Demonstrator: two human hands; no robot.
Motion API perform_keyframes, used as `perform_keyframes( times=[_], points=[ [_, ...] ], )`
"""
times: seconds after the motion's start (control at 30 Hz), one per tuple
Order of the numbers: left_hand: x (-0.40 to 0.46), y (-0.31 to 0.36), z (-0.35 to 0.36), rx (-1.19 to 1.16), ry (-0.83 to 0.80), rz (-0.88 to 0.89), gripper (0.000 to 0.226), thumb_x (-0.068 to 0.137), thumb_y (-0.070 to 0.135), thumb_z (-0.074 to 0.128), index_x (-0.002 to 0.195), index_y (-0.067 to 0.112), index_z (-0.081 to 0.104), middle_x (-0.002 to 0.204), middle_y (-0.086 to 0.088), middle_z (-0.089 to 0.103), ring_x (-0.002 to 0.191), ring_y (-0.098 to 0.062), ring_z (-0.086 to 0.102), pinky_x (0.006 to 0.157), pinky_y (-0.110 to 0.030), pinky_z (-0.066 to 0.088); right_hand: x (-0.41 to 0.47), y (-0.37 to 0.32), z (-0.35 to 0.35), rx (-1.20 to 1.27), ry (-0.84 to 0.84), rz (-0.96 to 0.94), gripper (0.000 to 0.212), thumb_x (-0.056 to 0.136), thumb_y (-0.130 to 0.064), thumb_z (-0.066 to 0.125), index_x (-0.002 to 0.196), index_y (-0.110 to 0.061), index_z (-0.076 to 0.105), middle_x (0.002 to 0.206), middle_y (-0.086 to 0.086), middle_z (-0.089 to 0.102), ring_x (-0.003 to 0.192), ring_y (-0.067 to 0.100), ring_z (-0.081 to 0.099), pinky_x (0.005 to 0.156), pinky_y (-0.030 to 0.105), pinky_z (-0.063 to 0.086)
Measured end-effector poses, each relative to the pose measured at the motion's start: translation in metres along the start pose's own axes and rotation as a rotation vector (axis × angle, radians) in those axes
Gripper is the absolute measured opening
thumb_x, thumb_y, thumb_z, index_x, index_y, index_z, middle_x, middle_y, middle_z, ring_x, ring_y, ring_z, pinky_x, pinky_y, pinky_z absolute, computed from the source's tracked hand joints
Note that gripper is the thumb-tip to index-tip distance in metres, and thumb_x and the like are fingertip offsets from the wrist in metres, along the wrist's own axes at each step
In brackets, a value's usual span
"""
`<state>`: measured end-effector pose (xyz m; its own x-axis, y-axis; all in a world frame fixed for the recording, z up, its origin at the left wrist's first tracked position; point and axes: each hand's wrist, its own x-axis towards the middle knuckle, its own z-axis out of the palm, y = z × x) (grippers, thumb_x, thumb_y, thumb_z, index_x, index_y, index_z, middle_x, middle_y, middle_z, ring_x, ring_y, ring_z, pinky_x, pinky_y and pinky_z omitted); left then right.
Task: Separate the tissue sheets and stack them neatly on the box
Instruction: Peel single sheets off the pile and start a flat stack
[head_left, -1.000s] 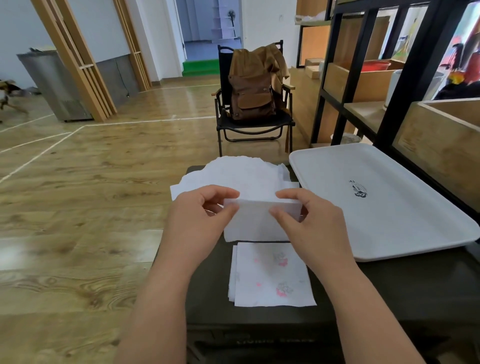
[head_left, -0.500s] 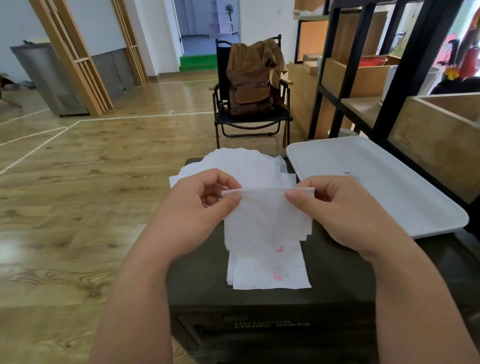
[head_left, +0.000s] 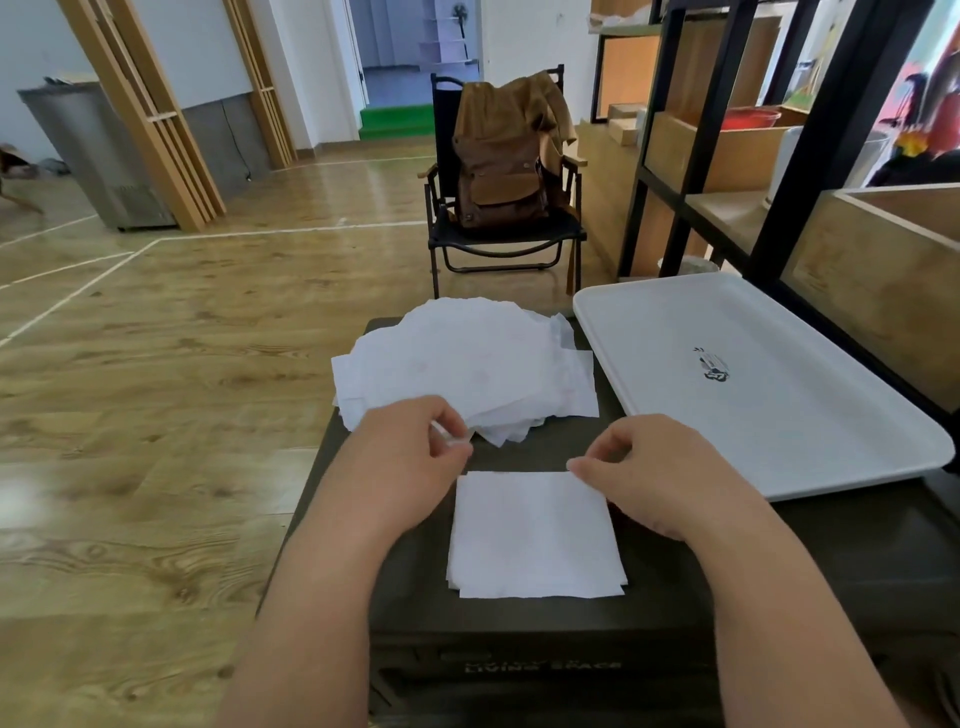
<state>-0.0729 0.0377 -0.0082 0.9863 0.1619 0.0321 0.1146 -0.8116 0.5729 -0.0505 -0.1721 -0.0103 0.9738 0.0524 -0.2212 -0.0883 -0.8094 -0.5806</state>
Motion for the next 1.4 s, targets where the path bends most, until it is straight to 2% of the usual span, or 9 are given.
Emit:
perform_keyframes(
  times=[0.13,0.23,0.3,0.63,0.8,0.97,1.1,1.3,1.4],
  points=[
    [0.017,0.019,0.014,-0.037,0.325,0.176,0.017,0.093,0.026,0.061,0.108,0.033,0.06,0.099,0.017,0.062,0.093,-0.001,0.056,0.072,-0.016,0.039,0.004,0.0,0.002,0.069,0.195,-0.049,0.014,0.088,-0.046,0.063,0.087,-0.033,0.058,0.08,-0.017,0.055,0.072,0.001,0.051,0.057,0.016,0.033],
    [0.029,0.024,0.032,0.104,0.202,0.218,0.053,0.094,0.025,0.06,0.144,0.028,0.042,0.144,0.006,0.049,0.134,-0.015,0.038,0.104,-0.027,0.032,0.003,-0.003,0.005,0.119,0.191,-0.099,0.013,0.088,-0.046,0.063,0.09,-0.034,0.058,0.081,-0.019,0.052,0.074,-0.001,0.05,0.057,0.013,0.032],
    [0.034,0.022,0.04,0.169,0.134,0.204,0.066,0.094,0.027,0.06,0.152,0.028,0.03,0.154,0.005,0.039,0.142,-0.018,0.029,0.112,-0.033,0.028,0.003,-0.003,0.008,0.134,0.168,-0.109,0.013,0.087,-0.047,0.063,0.09,-0.036,0.057,0.081,-0.02,0.051,0.074,-0.002,0.05,0.057,0.012,0.031],
    [0.035,0.016,0.041,0.116,0.342,0.287,0.024,0.097,0.017,0.057,0.114,0.017,0.074,0.13,-0.001,0.065,0.125,-0.021,0.051,0.099,-0.029,0.036,0.005,-0.001,0.008,0.189,0.195,-0.112,0.012,0.089,-0.045,0.062,0.09,-0.034,0.059,0.077,-0.016,0.056,0.071,-0.001,0.053,0.054,0.014,0.033],
    [0.017,0.034,0.021,-0.207,0.404,0.21,0.032,0.097,0.034,0.056,0.068,0.019,0.06,0.062,0.005,0.059,0.065,-0.009,0.054,0.058,-0.017,0.037,0.004,-0.004,0.011,0.29,0.203,-0.139,0.009,0.088,-0.044,0.063,0.09,-0.036,0.06,0.079,-0.016,0.062,0.071,-0.005,0.057,0.055,0.011,0.035],
    [-0.002,0.044,-0.006,-1.089,0.046,-0.156,0.03,0.098,0.036,0.057,0.078,0.021,0.074,0.087,-0.006,0.076,0.083,-0.023,0.07,0.075,-0.04,0.056,0.004,-0.012,0.009,0.814,-0.003,-0.123,0.033,0.081,-0.059,0.062,0.109,-0.042,0.058,0.098,-0.015,0.07,0.085,0.003,0.069,0.079,0.026,0.055],
    [-0.002,0.034,-0.005,-1.079,-0.012,-0.271,0.024,0.098,0.025,0.056,0.089,0.018,0.077,0.095,-0.005,0.077,0.096,-0.026,0.072,0.089,-0.044,0.055,0.001,-0.018,0.006,1.035,-0.104,-0.14,0.029,0.092,-0.044,0.059,0.116,-0.029,0.062,0.077,-0.016,0.072,0.069,0.005,0.071,0.082,0.034,0.057],
    [0.0,0.029,-0.004,-1.195,0.074,-0.366,0.018,0.095,0.028,0.059,0.096,0.022,0.076,0.092,0.001,0.078,0.082,-0.015,0.075,0.057,-0.027,0.056,-0.002,-0.02,0.004,0.963,-0.105,-0.133,0.04,0.09,-0.051,0.055,0.127,-0.036,0.047,0.085,-0.004,0.077,0.077,0.012,0.074,0.073,0.028,0.057],
    [0.002,0.027,-0.002,-1.23,0.069,-0.443,0.021,0.094,0.036,0.058,0.102,0.025,0.075,0.097,0.0,0.077,0.091,-0.022,0.073,0.064,-0.034,0.058,-0.004,-0.021,0.004,0.943,-0.094,-0.172,0.063,0.077,-0.067,0.055,0.132,-0.04,0.042,0.084,-0.005,0.077,0.079,0.011,0.074,0.076,0.029,0.057]
  ],
)
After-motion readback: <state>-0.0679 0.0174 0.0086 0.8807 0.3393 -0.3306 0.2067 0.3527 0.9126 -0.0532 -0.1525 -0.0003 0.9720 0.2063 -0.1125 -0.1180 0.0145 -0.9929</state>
